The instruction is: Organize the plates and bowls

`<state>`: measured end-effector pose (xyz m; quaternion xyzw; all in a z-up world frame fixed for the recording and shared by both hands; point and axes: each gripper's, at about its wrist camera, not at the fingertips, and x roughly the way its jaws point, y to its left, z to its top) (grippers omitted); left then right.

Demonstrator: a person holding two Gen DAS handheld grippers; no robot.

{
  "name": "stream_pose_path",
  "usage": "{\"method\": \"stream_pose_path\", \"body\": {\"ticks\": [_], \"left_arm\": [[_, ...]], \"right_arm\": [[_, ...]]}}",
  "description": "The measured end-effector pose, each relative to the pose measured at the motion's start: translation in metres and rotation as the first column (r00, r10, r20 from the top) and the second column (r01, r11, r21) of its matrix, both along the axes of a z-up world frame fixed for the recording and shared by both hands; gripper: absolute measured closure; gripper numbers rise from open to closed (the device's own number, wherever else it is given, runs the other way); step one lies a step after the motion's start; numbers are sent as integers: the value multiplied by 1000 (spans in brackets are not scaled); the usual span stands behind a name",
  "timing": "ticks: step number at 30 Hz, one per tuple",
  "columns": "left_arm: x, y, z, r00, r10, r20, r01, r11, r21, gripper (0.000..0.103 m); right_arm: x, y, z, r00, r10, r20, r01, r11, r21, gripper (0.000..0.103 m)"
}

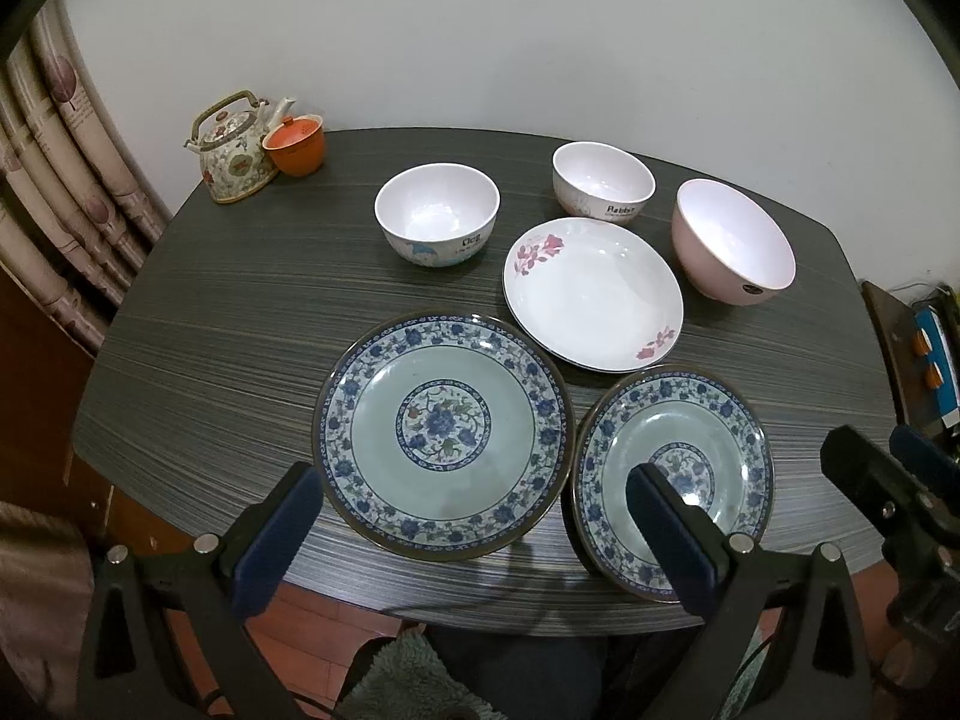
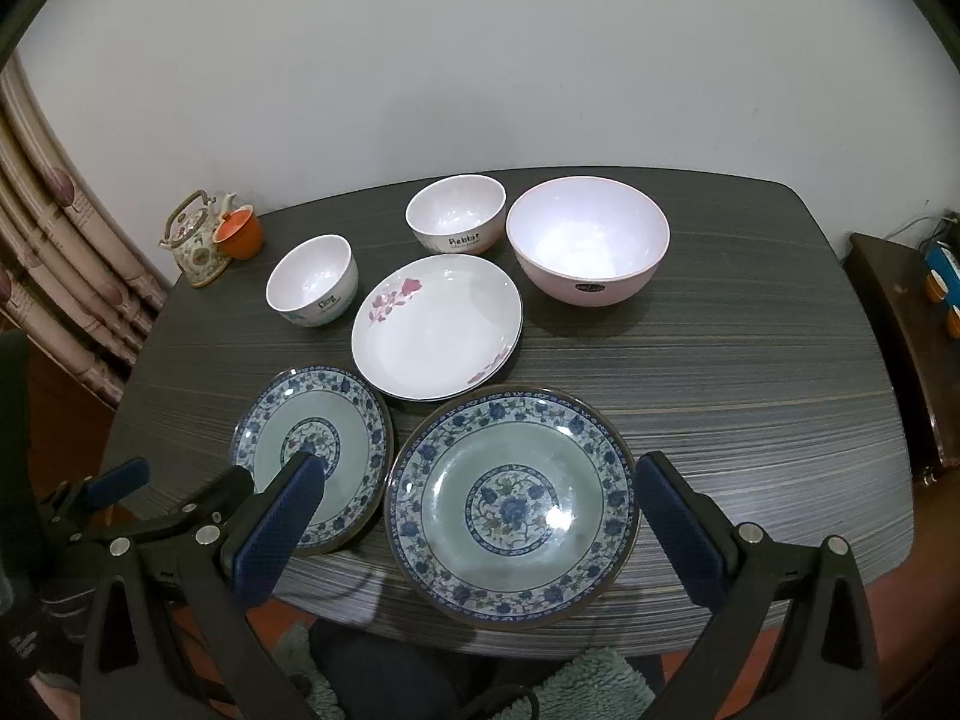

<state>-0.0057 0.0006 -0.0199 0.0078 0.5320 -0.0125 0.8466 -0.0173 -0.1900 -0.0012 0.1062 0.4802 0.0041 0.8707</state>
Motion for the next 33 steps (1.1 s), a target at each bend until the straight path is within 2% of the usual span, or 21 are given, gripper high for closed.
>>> {"method": "stream_pose_path", "body": {"ticks": [33], "left_arm": [[-2,2,-8,1000,1,-19,-1,1000,8,0]], "right_arm": [[-1,0,-3,1000,-8,-11,9,1000,15,1]]}}
